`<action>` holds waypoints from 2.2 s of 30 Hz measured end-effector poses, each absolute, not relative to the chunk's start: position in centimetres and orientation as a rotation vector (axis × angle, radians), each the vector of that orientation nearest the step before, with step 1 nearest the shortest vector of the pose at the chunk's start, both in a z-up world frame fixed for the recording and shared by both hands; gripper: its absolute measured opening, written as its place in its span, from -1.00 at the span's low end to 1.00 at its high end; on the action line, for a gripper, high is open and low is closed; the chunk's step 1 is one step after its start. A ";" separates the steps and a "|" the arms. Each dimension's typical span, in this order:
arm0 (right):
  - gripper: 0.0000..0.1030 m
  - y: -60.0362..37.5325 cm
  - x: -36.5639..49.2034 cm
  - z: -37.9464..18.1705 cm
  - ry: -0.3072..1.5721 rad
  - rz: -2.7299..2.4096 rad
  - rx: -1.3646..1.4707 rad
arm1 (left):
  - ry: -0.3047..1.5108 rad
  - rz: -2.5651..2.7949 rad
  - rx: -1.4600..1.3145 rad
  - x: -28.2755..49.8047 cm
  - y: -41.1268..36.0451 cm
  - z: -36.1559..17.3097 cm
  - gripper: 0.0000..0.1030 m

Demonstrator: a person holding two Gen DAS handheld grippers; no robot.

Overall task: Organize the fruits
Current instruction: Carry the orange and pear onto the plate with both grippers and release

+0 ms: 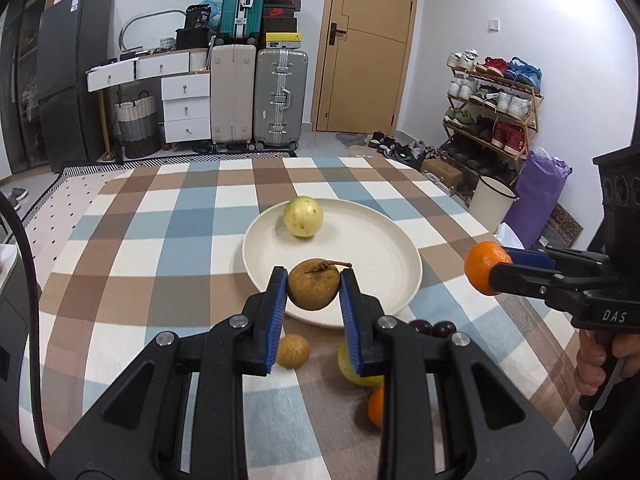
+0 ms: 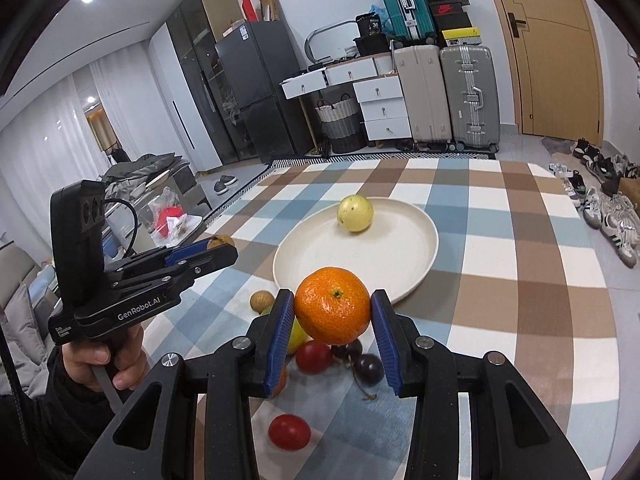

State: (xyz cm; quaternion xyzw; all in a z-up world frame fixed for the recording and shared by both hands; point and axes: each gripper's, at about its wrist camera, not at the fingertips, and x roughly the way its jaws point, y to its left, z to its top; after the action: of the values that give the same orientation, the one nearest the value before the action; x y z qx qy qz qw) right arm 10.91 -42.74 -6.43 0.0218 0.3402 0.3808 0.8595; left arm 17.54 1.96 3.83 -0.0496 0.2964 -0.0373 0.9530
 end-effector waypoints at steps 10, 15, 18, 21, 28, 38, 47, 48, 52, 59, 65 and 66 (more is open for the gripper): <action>-0.22 -42.1 13.9 -6.1 0.707 0.778 0.051 | 0.592 -0.072 -0.090 21.6 2.1 3.8 -0.54; -0.22 -41.5 15.3 -5.9 0.695 0.777 0.050 | 0.598 -0.062 -0.083 23.4 2.1 3.2 -0.54; -0.22 -41.0 15.9 -5.7 0.687 0.782 0.042 | 0.595 -0.052 -0.088 24.3 2.2 2.7 -0.54; -0.22 -40.5 16.7 -5.8 0.685 0.784 0.040 | 0.602 -0.040 -0.092 25.0 2.3 2.1 -0.54; -0.22 -39.6 18.0 -7.5 0.704 0.793 0.049 | 0.633 -0.030 -0.101 26.1 2.7 -0.1 -0.54; -0.22 -39.3 19.7 -10.5 0.725 0.783 0.056 | 0.655 -0.022 -0.096 27.0 2.6 -1.7 -0.54; -0.22 -39.2 20.9 -12.1 0.771 0.765 0.080 | 0.670 -0.022 -0.100 27.2 2.6 -1.9 -0.54; -0.22 -39.1 21.0 -12.3 0.779 0.761 0.080 | 0.671 -0.021 -0.099 27.2 2.6 -1.9 -0.54; -0.22 -38.8 21.3 -12.6 0.781 0.745 0.079 | 0.678 -0.022 -0.097 27.3 2.5 -2.0 -0.54; -0.22 -38.3 21.9 -12.8 0.780 0.721 0.077 | 0.697 -0.018 -0.103 27.7 2.7 -2.3 -0.54; -0.10 -38.9 21.6 -12.3 0.736 0.694 0.076 | 0.693 -0.008 -0.096 27.8 2.8 -2.3 -0.51; -0.06 -39.0 21.5 -12.2 0.732 0.692 0.077 | 0.692 -0.004 -0.096 27.8 2.8 -2.3 -0.42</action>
State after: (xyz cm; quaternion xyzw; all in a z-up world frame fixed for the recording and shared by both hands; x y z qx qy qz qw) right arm 21.48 -39.03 -12.22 0.0369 0.3508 0.3316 0.8750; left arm 27.80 2.84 -2.25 -0.0471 0.3390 -0.0020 0.9396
